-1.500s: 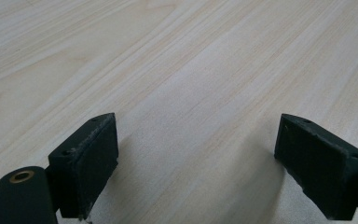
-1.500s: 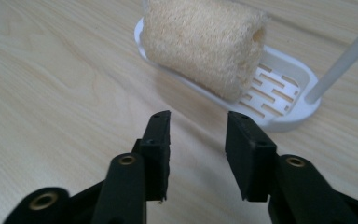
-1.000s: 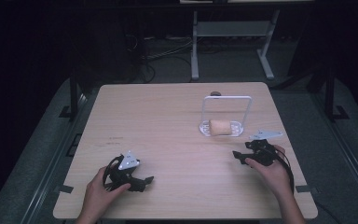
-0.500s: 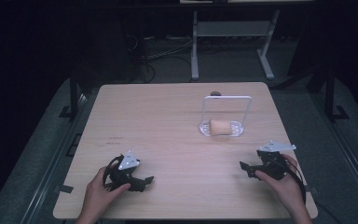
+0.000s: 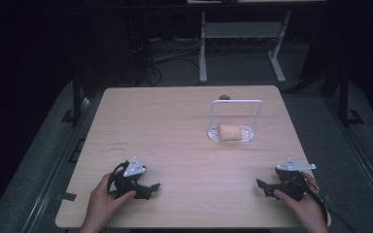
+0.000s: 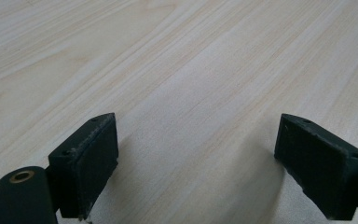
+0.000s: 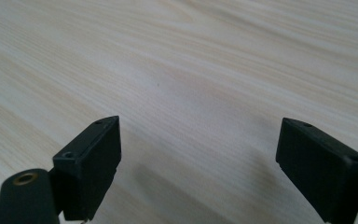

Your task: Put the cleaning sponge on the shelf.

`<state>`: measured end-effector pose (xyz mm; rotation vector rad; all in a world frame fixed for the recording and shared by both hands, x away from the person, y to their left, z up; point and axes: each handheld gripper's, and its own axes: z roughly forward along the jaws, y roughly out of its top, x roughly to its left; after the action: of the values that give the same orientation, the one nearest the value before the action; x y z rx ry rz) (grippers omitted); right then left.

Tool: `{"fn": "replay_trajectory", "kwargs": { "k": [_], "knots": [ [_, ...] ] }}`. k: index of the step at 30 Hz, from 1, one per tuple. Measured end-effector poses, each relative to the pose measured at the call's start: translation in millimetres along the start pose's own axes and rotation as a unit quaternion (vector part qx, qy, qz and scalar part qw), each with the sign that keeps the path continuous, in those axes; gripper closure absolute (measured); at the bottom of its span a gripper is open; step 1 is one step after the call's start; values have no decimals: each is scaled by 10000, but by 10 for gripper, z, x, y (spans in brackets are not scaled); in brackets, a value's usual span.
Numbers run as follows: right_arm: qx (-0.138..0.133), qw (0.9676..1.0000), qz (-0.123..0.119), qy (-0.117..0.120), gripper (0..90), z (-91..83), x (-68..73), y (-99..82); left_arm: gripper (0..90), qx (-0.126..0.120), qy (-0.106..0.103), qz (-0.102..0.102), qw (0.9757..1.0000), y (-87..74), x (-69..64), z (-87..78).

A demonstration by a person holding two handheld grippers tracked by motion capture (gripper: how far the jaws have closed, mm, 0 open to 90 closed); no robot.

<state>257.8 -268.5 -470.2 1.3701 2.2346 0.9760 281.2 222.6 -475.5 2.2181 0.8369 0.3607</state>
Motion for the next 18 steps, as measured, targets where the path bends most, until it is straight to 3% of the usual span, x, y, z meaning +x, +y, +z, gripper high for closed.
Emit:
{"fn": "replay_trajectory", "kwargs": {
  "k": [6, 18],
  "knots": [
    [90, 9999, 19, -50, 138, 31, -15, -64, 128, 5, 1, 1, 10000, 0, 0, -1],
    [-78, 9998, -109, -130, 130, 38, -5, -123, 129, 1, 0, 0, 10000, 0, 0, 0]
  ]
}}
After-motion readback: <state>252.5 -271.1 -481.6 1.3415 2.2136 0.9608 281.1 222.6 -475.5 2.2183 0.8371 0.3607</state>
